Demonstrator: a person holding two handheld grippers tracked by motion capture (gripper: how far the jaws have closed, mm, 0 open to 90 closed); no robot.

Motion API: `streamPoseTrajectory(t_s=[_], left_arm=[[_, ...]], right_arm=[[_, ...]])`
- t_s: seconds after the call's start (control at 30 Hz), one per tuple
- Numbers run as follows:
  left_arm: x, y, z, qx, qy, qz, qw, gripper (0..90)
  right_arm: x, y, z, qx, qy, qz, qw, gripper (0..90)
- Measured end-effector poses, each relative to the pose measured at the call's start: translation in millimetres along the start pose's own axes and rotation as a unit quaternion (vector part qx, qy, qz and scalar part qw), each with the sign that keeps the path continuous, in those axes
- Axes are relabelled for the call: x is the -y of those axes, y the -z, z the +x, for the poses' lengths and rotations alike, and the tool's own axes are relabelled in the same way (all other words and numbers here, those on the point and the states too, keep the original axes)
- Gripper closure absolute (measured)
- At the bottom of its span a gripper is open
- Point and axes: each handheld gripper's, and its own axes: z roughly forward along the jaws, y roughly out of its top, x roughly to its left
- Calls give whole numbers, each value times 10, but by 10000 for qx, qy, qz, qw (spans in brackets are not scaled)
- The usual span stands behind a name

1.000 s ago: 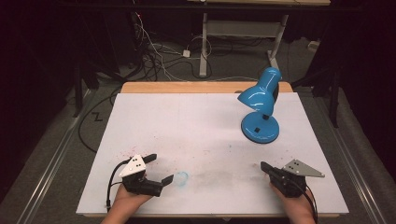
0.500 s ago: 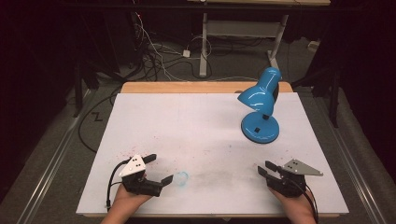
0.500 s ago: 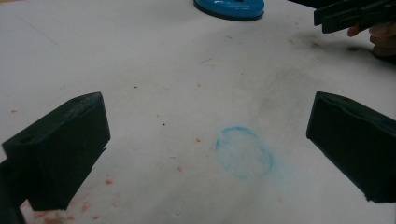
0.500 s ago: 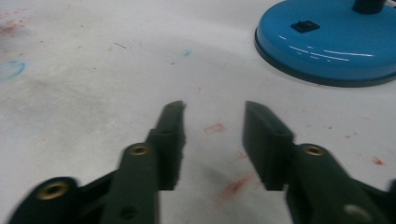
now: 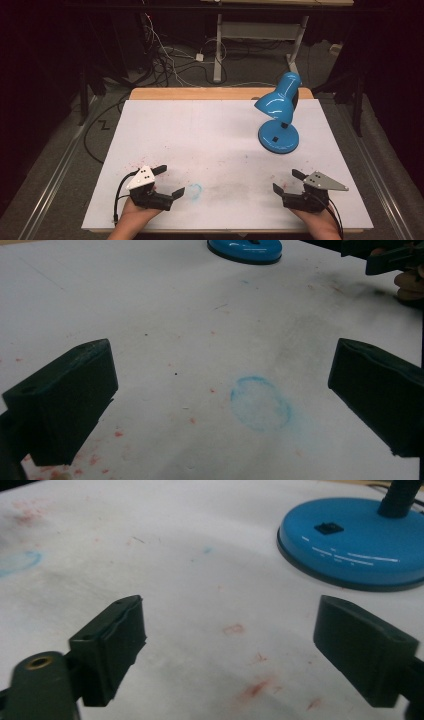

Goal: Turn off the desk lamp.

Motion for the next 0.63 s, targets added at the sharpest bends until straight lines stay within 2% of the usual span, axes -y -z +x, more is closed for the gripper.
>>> streamPoseTrajectory(t_s=[0.1,0.13,0.2,0.33,0.63], left_arm=[[2,17,12,-32,8,-29,10000,0],[3,18,19,-37,23,-24,10000,0],[4,8,23,-47,27,-17,10000,0],[1,-7,6,-44,17,-15,10000,0],[-1,-30,-4,-42,20,14,10000,0]], right_arm=[[-25,60,7,-52,7,-148,9999,8],[-38,89,7,-93,-45,-243,9997,0],[-51,109,7,-94,-47,-370,9993,0],[-51,94,21,-41,-55,-410,9991,0],[-13,99,3,-7,-26,-378,9993,0]])
